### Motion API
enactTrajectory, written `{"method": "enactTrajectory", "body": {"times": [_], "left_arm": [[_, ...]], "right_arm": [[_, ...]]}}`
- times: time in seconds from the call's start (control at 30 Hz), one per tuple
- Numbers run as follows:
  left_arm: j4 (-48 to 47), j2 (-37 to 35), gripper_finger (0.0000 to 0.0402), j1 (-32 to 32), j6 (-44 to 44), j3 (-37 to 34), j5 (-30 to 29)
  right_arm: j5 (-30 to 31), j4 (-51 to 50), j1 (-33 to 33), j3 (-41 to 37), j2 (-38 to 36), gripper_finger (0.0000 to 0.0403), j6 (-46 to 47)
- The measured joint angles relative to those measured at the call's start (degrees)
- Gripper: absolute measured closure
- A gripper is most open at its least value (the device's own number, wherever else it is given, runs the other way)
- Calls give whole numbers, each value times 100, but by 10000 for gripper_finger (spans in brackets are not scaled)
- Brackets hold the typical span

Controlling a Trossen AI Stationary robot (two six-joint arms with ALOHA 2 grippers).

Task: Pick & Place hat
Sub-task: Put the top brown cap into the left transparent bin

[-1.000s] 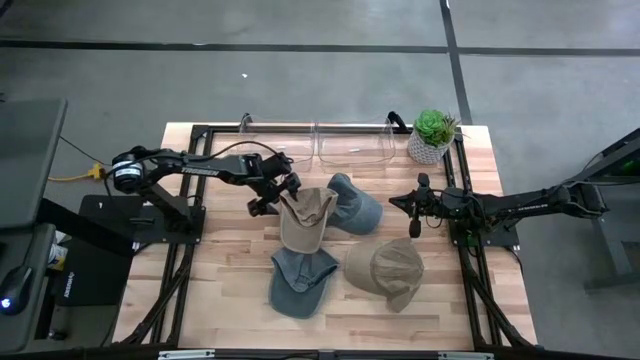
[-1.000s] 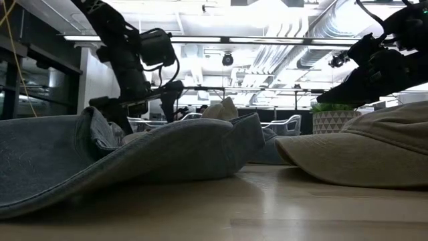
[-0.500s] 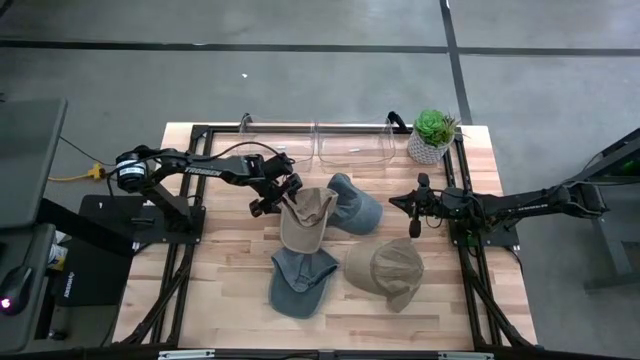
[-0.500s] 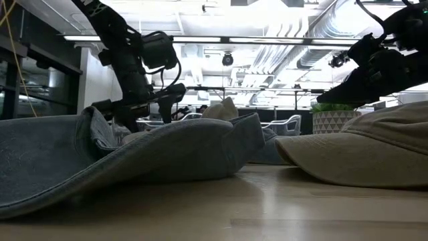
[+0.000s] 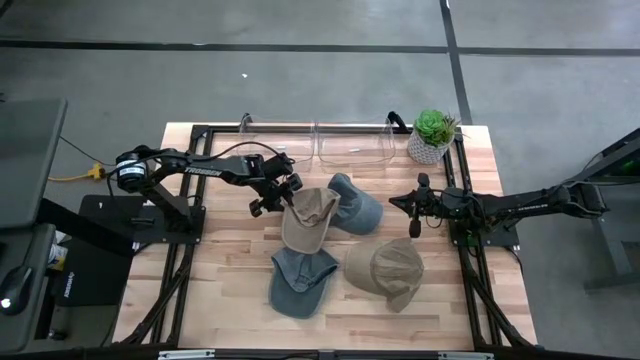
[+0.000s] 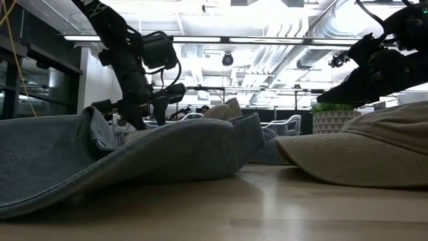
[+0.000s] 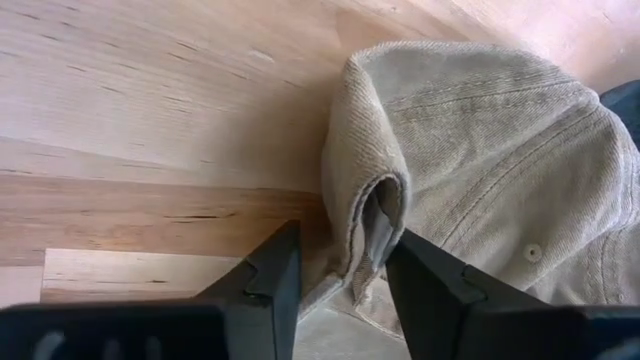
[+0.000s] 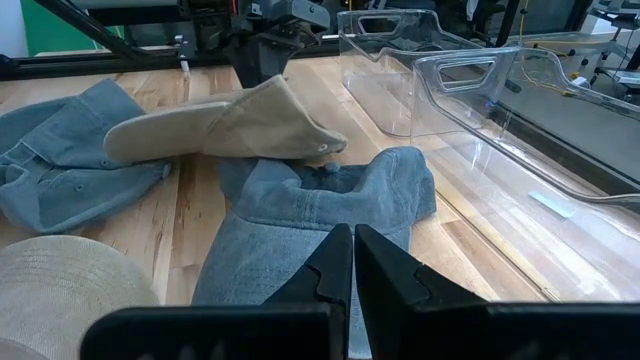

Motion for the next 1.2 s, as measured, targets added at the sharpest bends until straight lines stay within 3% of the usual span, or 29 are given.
{"method": "enactTrajectory", "body": {"times": [0.53,1.2], "left_arm": [[-52,0,395,-2,561,0,226],[0,-380,401,-2,752,-4,276]], "right_arm": [[0,0,-1,1,0,391,0],[0,0,0,2,0,391,0]]}}
